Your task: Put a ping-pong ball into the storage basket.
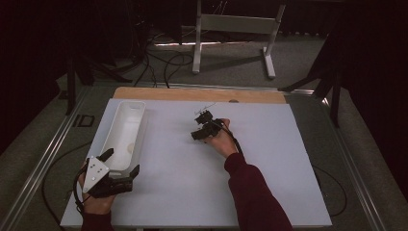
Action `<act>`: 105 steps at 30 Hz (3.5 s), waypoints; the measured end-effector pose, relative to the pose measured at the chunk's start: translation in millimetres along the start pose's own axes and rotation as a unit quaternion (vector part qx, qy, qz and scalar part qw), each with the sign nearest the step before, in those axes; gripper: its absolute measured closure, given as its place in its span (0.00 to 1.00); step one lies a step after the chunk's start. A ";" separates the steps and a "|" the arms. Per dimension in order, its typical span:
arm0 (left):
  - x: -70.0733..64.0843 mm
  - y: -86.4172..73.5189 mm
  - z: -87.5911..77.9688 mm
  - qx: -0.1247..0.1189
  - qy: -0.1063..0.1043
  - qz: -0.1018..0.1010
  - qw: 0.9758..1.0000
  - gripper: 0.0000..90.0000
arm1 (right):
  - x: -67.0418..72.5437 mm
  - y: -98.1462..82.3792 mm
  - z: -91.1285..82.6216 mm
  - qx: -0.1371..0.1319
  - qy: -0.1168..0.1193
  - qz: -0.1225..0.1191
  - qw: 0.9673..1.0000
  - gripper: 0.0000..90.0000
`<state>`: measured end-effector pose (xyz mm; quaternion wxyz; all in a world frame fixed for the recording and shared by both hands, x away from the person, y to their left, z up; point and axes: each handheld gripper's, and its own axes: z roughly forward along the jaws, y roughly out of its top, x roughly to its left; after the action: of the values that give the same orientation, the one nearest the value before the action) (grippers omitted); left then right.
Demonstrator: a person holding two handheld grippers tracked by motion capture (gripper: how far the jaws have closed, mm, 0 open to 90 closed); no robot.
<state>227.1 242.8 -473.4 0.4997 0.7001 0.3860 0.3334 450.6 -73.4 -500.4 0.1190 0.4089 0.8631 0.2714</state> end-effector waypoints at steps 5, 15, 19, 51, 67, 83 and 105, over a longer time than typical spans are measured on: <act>0.0 0.0 -0.1 0.000 0.000 0.000 1.000 0.01 | 0.5 -0.2 1.2 0.005 -0.001 -0.003 1.000 0.39; -0.3 -0.1 0.2 0.000 0.000 0.000 1.000 0.01 | 1.4 -1.4 4.5 0.012 0.001 -0.003 1.000 0.48; -0.2 -0.1 0.2 0.000 0.000 0.000 1.000 0.01 | 1.7 -1.3 5.0 0.014 -0.002 -0.001 1.000 0.52; -0.2 -0.2 0.0 0.001 0.003 0.000 1.000 0.01 | 14.5 0.2 -8.0 0.011 -0.012 -0.014 1.000 0.56; -0.3 -0.2 -0.2 0.001 0.003 0.000 1.000 0.01 | 23.4 1.0 -22.5 0.002 -0.008 -0.032 0.999 0.56; -0.6 -0.3 0.0 0.001 0.003 -0.001 1.000 0.01 | 24.8 0.8 -37.8 -0.009 -0.006 -0.039 0.999 0.56; -0.8 -0.4 0.3 0.002 0.002 0.000 1.000 0.01 | 25.6 -0.2 -55.9 -0.021 -0.007 -0.049 0.999 0.56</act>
<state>226.9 242.0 -473.9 0.4971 0.7005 0.3878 0.3343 410.3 -74.5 -454.0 0.1470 0.3654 0.8755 0.2798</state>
